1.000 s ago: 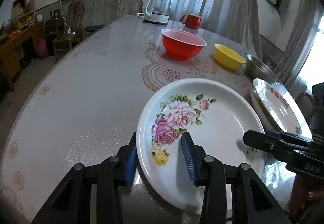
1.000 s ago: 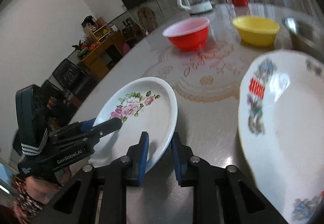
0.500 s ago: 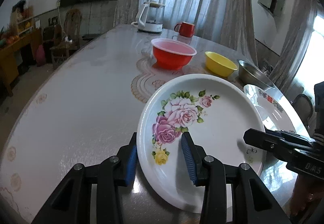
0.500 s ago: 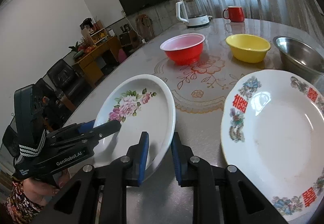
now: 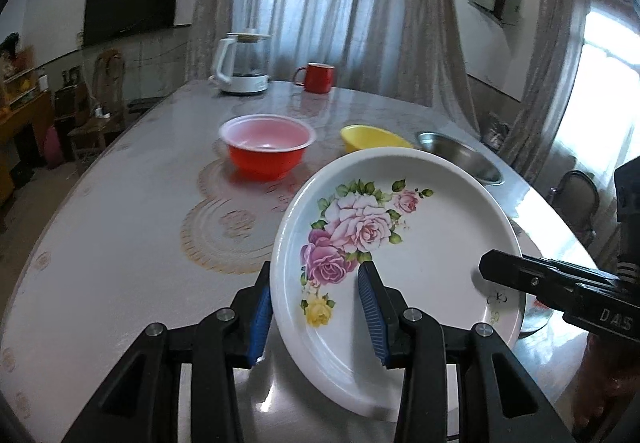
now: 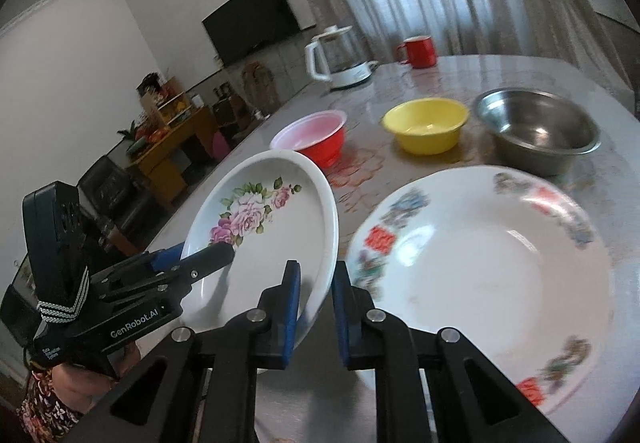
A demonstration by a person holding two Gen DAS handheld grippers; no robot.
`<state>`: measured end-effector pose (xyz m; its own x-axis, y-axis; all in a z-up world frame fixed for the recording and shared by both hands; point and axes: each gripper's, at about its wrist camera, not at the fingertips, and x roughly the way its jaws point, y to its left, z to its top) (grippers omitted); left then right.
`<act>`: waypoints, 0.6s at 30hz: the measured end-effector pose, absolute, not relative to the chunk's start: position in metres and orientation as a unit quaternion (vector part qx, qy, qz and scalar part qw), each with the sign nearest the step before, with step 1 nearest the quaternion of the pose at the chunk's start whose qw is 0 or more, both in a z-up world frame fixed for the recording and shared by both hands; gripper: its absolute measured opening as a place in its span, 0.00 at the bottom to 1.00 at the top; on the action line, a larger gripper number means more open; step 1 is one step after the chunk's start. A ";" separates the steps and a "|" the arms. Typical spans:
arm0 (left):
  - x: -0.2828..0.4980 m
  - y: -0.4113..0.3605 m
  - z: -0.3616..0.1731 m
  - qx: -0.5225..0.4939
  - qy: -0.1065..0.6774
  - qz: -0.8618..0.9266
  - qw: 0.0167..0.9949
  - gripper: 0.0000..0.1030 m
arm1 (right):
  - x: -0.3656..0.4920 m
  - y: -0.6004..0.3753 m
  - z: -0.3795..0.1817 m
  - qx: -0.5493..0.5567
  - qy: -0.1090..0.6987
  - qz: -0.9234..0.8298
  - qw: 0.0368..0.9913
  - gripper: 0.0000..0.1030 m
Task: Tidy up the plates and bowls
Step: 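Lift the rose-print plate with the right tool and carry it over the stack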
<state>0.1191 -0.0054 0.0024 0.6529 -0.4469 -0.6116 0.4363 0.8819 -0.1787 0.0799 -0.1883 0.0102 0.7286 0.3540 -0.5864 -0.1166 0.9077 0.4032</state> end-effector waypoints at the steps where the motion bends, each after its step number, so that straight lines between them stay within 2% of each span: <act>1: 0.119 -0.009 0.003 -0.006 0.338 -0.246 0.909 0.40 | 0.076 -0.191 0.012 0.174 0.343 0.126 0.914 0.15; 18: 0.115 -0.091 0.020 0.036 0.325 -0.298 0.897 0.40 | 0.041 -0.259 0.010 0.226 0.330 0.062 0.914 0.15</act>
